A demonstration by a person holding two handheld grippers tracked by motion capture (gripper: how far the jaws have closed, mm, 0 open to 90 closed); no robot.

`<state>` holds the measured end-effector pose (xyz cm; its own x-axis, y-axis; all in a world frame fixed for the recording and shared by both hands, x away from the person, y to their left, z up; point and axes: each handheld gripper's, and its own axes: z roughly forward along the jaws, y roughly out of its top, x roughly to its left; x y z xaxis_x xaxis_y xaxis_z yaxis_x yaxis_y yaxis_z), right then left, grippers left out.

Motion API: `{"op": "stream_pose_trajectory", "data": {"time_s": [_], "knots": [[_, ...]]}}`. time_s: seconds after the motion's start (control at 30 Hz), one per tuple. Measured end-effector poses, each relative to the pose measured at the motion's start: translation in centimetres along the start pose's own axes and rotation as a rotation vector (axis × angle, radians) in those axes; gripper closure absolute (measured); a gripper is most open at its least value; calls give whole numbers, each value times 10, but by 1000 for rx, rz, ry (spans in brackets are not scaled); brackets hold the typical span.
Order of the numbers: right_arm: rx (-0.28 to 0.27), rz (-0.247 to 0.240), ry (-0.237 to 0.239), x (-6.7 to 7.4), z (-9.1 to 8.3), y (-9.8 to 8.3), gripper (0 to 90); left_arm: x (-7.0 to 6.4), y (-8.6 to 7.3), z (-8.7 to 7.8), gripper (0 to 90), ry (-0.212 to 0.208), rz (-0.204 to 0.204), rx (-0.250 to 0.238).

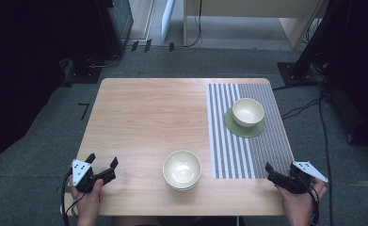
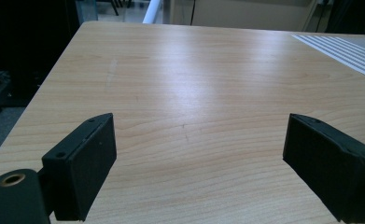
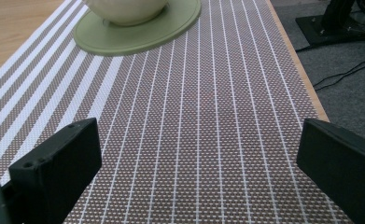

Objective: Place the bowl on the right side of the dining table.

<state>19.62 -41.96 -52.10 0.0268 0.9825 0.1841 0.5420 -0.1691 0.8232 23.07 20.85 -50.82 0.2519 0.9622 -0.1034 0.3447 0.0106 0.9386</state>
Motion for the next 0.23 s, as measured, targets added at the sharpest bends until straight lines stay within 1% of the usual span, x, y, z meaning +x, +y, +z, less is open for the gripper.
{"op": "stream_pose_trajectory", "data": {"time_s": [0.23], "knots": [[9,-3,-11,1,0,0,5,0,0,0,95,0,-1,0]]}}
